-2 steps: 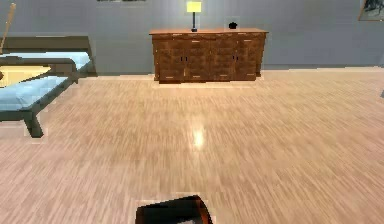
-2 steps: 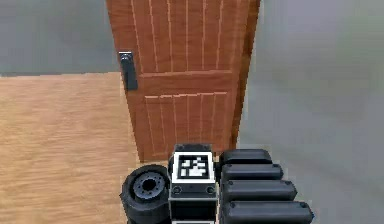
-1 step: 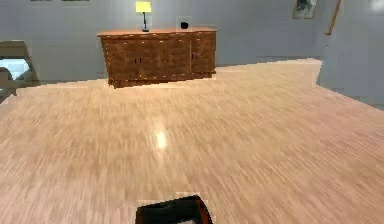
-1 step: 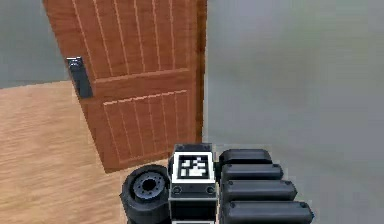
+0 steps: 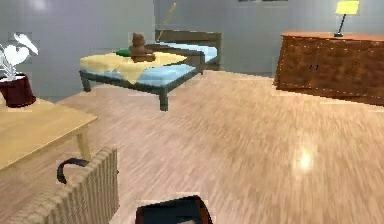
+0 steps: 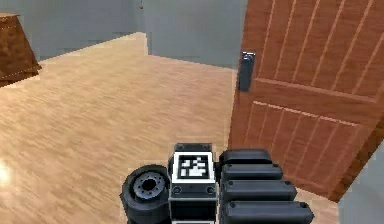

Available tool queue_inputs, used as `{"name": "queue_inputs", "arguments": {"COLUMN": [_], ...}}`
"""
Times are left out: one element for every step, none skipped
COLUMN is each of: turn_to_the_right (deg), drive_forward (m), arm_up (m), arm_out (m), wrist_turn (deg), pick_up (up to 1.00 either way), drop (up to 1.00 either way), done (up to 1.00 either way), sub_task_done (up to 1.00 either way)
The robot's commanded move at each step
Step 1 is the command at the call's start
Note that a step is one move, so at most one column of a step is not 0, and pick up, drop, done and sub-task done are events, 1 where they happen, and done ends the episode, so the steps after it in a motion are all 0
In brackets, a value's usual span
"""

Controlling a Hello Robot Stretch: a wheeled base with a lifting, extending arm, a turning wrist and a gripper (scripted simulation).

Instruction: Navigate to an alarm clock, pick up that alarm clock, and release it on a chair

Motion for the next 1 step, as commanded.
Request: {"name": "queue_inputs", "arguments": {"turn_to_the_right": [-45.0], "drive_forward": [0.0], "arm_up": [0.0], "arm_out": [0.0], "wrist_turn": [0.0], "pick_up": [0.0], "drop": [0.0], "done": [0.0], "sub_task_done": [0.0]}}
